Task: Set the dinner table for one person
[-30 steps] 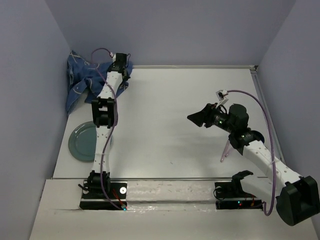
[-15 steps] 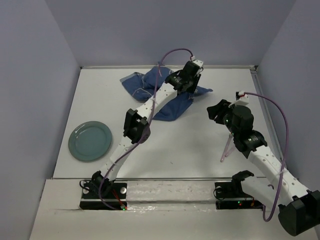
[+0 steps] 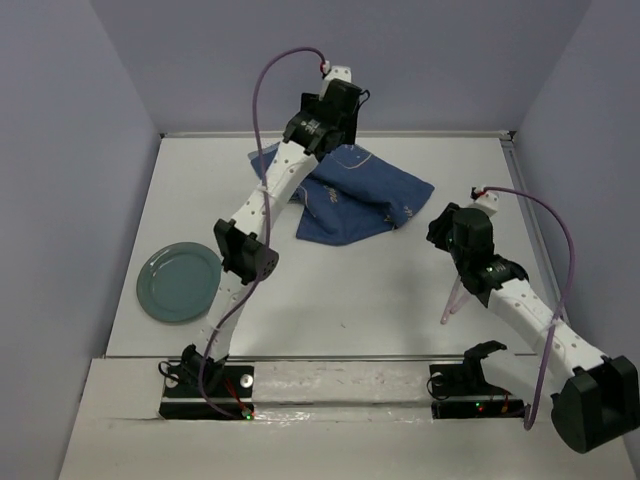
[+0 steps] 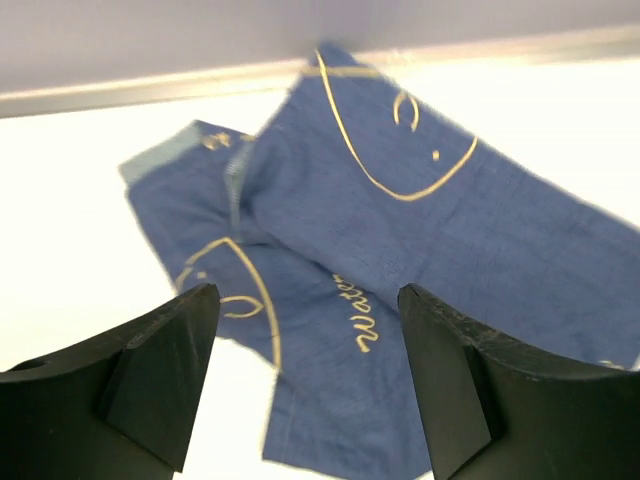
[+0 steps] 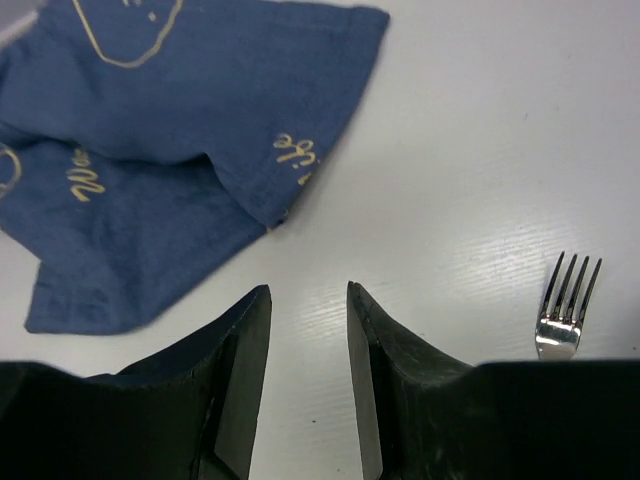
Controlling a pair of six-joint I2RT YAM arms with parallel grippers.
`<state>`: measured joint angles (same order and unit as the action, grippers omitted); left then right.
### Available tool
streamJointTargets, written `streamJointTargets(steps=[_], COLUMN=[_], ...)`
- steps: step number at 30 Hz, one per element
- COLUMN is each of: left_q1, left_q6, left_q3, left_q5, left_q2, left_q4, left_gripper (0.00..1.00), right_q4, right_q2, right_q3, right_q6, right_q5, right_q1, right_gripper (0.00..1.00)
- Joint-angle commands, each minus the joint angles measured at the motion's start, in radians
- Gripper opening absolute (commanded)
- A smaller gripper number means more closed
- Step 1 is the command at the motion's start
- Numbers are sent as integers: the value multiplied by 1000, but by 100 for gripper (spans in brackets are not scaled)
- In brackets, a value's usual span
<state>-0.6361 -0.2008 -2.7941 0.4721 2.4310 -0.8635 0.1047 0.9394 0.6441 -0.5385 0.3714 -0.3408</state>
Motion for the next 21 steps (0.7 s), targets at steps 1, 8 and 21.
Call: streamJointTargets(steps=[1, 8, 21], left_q1=[26, -273, -542], left_q6=[-37, 95, 419], left_q3=[-27, -27, -196], left_q5=[120, 314, 451], left_q2=[-358, -662, -574], left_q4=[6, 85, 345], left_gripper=[83, 78, 76], right_q4=[-54, -94, -154], right_q2=[74, 177, 190], right_q3=[26, 109, 114], right_q6=[-14, -3, 60], right_q5=[-51, -195, -266], right_q1=[22, 71, 71], right_gripper=[42, 46, 54])
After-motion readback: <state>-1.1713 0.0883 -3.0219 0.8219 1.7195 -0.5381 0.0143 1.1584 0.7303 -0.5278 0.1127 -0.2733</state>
